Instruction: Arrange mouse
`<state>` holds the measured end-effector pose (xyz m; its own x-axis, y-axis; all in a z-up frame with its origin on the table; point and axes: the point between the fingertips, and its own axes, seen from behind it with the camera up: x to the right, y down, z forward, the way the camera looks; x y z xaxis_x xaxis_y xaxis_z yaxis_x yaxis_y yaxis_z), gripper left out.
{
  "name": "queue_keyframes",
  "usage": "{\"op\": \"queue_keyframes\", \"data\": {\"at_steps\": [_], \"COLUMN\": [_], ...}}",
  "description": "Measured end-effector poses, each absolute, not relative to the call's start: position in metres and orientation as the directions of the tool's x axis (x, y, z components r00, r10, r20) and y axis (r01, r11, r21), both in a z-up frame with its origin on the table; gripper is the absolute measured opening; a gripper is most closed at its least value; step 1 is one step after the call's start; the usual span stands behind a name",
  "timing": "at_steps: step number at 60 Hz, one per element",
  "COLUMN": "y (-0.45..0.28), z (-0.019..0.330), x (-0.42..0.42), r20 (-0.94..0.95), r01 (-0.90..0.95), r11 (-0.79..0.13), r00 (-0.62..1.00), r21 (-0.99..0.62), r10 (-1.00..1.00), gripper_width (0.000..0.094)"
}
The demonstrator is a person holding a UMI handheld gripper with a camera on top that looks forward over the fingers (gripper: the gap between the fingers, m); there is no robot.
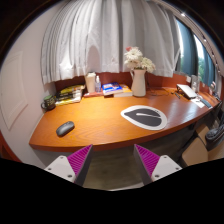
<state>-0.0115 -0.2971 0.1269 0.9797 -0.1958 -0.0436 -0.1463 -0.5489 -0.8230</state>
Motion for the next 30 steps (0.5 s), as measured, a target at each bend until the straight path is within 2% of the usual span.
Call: {"op": "queue_keyframes", "data": {"at_steps": [3,9,19,30], "y": [-0.294,-0.279,-0.23,-0.162], "z": [0.074,0.04,0.02,0.004], "x": [-0.057,-0.119,-0.198,-0.245], "r20": [-0.037,-0.056,-0.078,-0.086], "r01": [-0.12,-0.084,-0.037,-0.023], "r11": [-0.587,-0.617,-0.636,-0.638], "r00": [0.988,0.996,0.996,0.994], "r21": [-0.8,-0.783,-0.771,-0.77], "r10": [-0.152,-0.065,0.037,0.068], "gripper_width": [0.0818,0.0816,0.0835,0.0835]}}
